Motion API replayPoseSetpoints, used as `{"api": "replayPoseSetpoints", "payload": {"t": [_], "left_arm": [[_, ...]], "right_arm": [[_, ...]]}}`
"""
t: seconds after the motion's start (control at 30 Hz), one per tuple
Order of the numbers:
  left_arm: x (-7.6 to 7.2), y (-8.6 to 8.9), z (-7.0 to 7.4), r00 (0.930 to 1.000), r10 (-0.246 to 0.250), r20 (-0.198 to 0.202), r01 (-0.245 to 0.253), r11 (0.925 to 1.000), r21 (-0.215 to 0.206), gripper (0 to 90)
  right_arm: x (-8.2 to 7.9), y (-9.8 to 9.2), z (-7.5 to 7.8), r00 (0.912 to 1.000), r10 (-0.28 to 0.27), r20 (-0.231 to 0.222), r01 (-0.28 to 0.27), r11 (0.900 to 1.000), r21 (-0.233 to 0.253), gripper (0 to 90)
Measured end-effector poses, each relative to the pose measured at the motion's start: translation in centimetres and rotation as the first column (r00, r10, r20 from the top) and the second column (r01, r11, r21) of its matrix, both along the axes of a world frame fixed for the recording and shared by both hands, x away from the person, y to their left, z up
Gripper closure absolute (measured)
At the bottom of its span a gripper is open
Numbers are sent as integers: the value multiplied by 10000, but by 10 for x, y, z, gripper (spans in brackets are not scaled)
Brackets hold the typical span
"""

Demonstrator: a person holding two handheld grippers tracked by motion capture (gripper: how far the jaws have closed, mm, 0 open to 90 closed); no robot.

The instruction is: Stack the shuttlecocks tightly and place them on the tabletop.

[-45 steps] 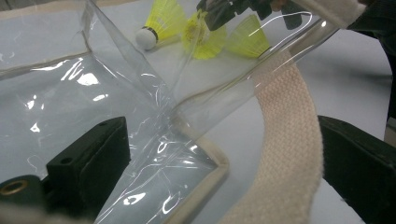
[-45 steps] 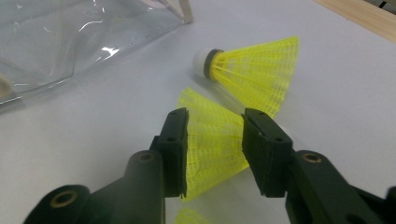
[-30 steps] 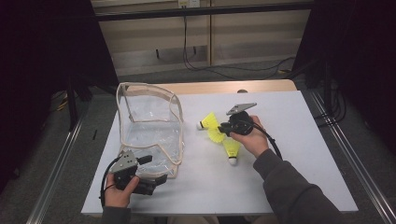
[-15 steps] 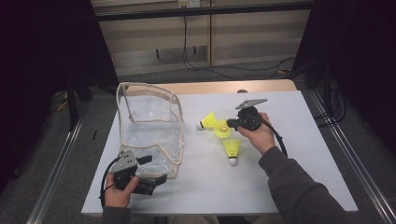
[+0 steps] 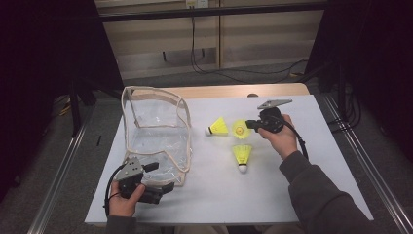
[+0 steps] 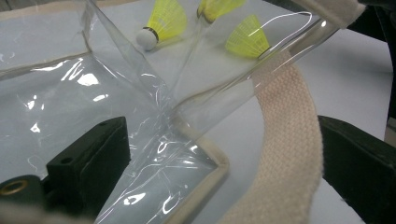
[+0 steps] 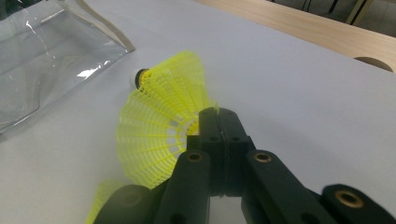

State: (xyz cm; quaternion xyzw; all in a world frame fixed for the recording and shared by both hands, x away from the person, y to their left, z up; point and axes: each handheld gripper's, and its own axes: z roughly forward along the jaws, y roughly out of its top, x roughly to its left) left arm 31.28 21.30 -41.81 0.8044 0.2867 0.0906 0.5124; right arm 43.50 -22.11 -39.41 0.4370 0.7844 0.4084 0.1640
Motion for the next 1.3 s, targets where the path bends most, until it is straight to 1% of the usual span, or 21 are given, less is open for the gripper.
{"api": "replayPoseSetpoints", "payload": {"t": [0.23,0.37,0.57,0.67,0.73,0.87,1.03,1.3], "left_arm": [[0,0,0,10000,13,-7,-13,10000,31,52],[-1,-1,0,10000,41,8,-41,10000,40,52],[-1,-1,0,10000,59,21,-59,10000,24,52],[-1,-1,0,10000,63,25,-63,10000,25,52],[-1,-1,0,10000,66,25,-66,10000,29,52],[-1,-1,0,10000,64,33,-64,10000,17,52],[-1,-1,0,10000,67,17,-67,10000,29,52],[0,-1,0,10000,60,31,-60,10000,48,52]], "right_arm": [[-9,-21,0,9996,-267,-13,267,9995,161,897],[-15,-31,-2,9994,-344,-17,344,9990,297,897],[-25,-43,-2,9992,-385,100,381,9985,394,896],[-29,-45,-3,9991,-366,193,357,9985,423,896],[-31,-46,-4,9993,-342,170,335,9985,438,895],[-33,-48,-4,9992,-301,252,294,9992,266,896],[-37,-49,-6,9992,-196,338,188,9996,218,895],[-45,-51,-13,9996,-97,279,92,9998,193,894]]}}
